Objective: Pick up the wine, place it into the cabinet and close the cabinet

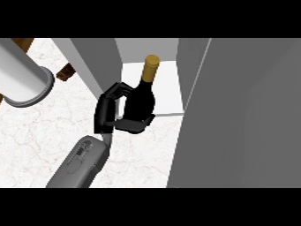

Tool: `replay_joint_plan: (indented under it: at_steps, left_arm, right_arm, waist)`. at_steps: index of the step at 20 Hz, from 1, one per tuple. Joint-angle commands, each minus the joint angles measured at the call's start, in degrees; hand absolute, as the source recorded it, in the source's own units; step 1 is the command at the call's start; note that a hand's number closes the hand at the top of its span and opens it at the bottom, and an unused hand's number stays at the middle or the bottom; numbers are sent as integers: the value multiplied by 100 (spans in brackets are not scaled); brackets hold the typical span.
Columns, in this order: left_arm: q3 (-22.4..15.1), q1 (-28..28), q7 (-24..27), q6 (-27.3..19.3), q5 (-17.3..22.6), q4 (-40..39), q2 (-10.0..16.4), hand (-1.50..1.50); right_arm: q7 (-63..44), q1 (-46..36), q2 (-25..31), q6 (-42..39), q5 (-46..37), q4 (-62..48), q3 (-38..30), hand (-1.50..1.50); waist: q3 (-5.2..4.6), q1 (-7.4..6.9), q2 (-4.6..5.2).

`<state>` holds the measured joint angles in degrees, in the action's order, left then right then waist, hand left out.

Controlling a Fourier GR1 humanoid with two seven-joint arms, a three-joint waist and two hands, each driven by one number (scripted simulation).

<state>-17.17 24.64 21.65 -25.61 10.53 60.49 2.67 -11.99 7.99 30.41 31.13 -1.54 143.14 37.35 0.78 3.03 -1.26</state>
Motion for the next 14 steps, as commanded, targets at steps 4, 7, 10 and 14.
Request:
replay_joint_plan:
  at_steps: [4,7,10,14]
  left_arm:
    - [149,1273,-896,12,14,-992,-154,150]
    - [221,1184,-955,-155,132,-911,-163,150]
    - [254,1085,-955,-319,183,-804,-182,150]
    - [279,1057,-1107,-374,277,-690,-116,150]
  right_arm:
    - [-73,166,-60,-44,219,641,190,-150]
    - [29,187,-123,-63,193,474,334,-150]
    - [34,182,-85,-158,351,547,307,-150]
    - [76,177,-121,-145,327,422,263,-150]
  waist:
    - [-80,344,219]
    - [-83,400,238]
    - [-82,466,271]
    - [-87,491,291]
